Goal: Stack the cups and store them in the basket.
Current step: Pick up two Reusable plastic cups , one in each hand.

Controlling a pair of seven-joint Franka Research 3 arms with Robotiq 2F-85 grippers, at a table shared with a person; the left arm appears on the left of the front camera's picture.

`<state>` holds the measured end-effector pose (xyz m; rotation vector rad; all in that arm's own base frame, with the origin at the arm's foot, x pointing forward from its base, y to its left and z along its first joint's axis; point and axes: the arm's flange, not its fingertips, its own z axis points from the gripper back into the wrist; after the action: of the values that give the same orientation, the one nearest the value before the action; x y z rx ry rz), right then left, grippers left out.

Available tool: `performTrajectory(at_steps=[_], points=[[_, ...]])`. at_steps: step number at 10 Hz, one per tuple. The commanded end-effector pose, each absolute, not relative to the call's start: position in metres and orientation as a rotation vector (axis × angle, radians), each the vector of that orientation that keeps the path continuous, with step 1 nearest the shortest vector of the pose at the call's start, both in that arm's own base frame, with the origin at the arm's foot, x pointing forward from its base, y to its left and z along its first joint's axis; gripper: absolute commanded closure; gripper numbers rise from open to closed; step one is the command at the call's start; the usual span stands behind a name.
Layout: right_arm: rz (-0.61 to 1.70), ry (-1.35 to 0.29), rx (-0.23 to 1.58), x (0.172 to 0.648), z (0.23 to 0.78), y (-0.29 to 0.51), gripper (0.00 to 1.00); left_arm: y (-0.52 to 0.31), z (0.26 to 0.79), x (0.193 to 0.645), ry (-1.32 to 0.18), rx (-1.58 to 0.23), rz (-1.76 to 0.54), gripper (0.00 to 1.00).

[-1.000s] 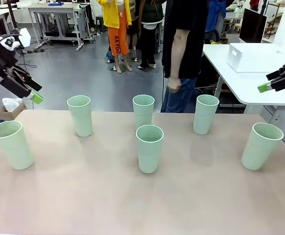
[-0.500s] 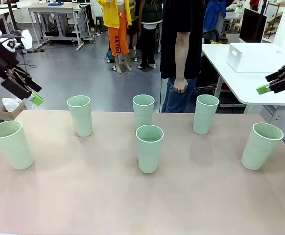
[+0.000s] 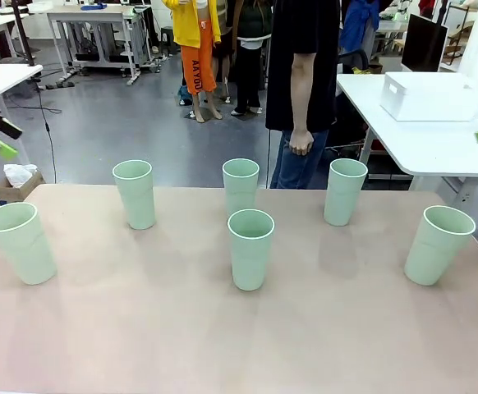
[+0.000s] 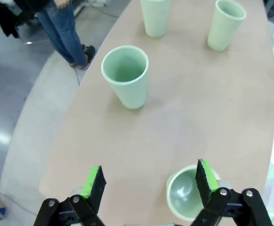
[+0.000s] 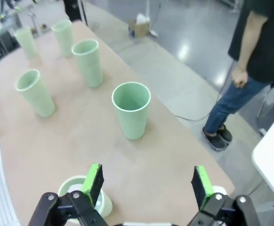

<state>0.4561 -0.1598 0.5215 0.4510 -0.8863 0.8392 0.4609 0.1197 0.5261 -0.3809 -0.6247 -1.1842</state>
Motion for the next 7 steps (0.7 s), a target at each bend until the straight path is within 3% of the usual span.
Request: performTrajectory(at_steps=[1, 7], points=[[0.896, -0.935, 0.553, 0.482, 0.507, -0.201, 0.0, 0.142, 0.515, 0.48, -0.642, -0.426, -1.265, 0.0], [0.793, -0.995, 0.641, 0.464, 0.459, -0.28, 0.0, 0.207, 0.488, 0.438, -0.677, -0.455, -1.188, 0.0]])
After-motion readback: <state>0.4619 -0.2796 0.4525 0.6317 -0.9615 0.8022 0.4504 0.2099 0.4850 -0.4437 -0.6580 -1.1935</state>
